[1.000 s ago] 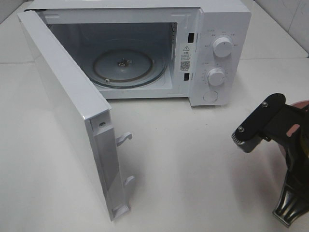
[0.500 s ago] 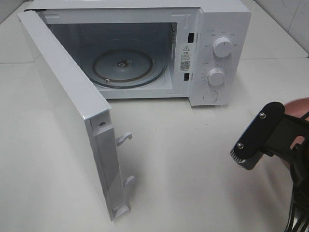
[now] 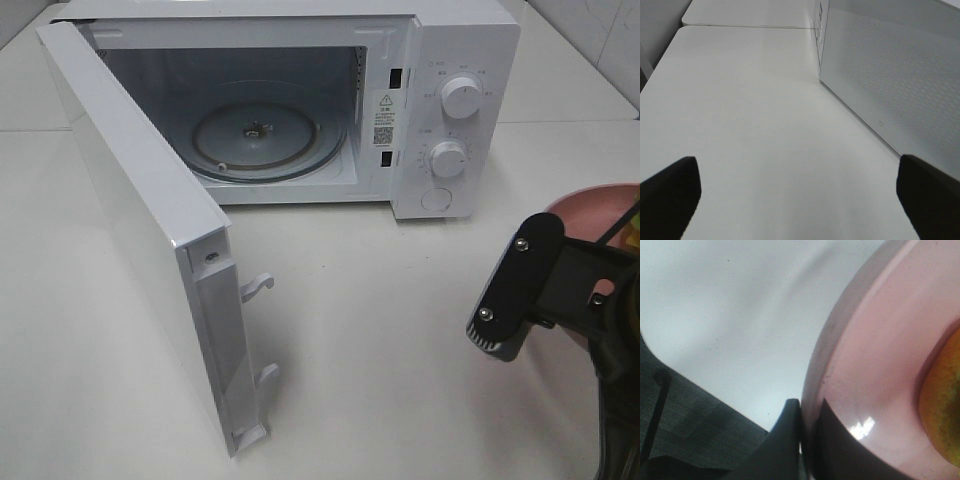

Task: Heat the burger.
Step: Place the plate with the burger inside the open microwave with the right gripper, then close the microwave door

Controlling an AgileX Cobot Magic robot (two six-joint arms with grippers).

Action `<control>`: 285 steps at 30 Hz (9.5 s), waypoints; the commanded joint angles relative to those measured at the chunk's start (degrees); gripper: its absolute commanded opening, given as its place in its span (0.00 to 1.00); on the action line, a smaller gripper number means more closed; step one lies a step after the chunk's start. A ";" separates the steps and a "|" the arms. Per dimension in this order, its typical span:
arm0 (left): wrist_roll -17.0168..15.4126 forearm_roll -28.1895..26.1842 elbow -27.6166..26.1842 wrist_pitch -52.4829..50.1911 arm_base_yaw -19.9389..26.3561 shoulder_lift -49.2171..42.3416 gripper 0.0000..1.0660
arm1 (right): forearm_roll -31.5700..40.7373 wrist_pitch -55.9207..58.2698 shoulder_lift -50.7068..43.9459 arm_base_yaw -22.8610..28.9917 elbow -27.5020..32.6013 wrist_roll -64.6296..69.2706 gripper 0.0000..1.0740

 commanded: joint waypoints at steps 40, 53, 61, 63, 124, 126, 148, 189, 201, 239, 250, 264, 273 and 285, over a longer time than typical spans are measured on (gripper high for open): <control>-0.17 -0.11 0.11 -0.52 0.00 -1.26 0.94 | -9.57 -24.52 -0.23 0.23 0.11 -44.69 0.00; -0.17 -0.11 0.11 -0.52 0.00 -1.26 0.94 | -8.54 -35.52 -0.23 -0.06 1.83 -57.12 0.00; -0.17 -0.11 0.11 -0.52 0.00 -1.26 0.94 | -2.98 -42.40 -0.23 -6.47 1.83 -65.83 0.00; -0.17 -0.11 0.11 -0.52 0.00 -1.26 0.94 | -1.26 -43.32 -0.23 -8.14 1.83 -69.73 0.00; -0.17 -0.11 0.11 -0.52 0.00 -1.26 0.94 | 35.12 -47.61 21.83 -21.26 -18.96 -114.42 0.01; -0.17 -0.11 0.11 -0.52 0.00 -1.26 0.94 | 35.12 -47.56 23.32 -21.26 -20.68 -113.73 0.02; -0.17 -0.11 0.11 -0.52 0.00 -1.20 0.94 | 34.49 -47.38 32.03 -21.26 -31.51 -112.99 0.03; -0.17 -0.11 0.11 -0.52 0.00 -1.20 0.94 | 11.86 -40.22 51.11 -21.08 -58.79 -76.95 0.04; -0.17 -0.06 0.11 -0.52 0.00 -1.20 0.94 | 11.63 -39.65 53.80 -21.08 -62.34 -74.20 0.05; -0.17 -0.06 0.11 -0.52 0.00 -1.20 0.94 | 17.25 -38.85 44.46 -19.08 -47.44 -73.97 0.47; -0.17 -0.06 0.11 -0.52 0.00 -1.20 0.94 | 17.70 -48.13 36.67 -19.08 -35.81 -72.14 0.64; -0.17 -0.06 0.11 -0.52 0.00 -1.20 0.94 | 16.16 -54.14 26.47 -19.77 -24.69 -63.60 0.71; -0.17 -0.06 0.11 -0.52 0.00 -1.20 0.94 | 16.16 -54.26 19.77 -22.52 -19.42 -54.95 0.71; -0.17 -0.06 0.11 -0.52 0.00 -1.20 0.94 | 16.21 -48.82 10.71 -24.58 -15.18 -22.46 0.71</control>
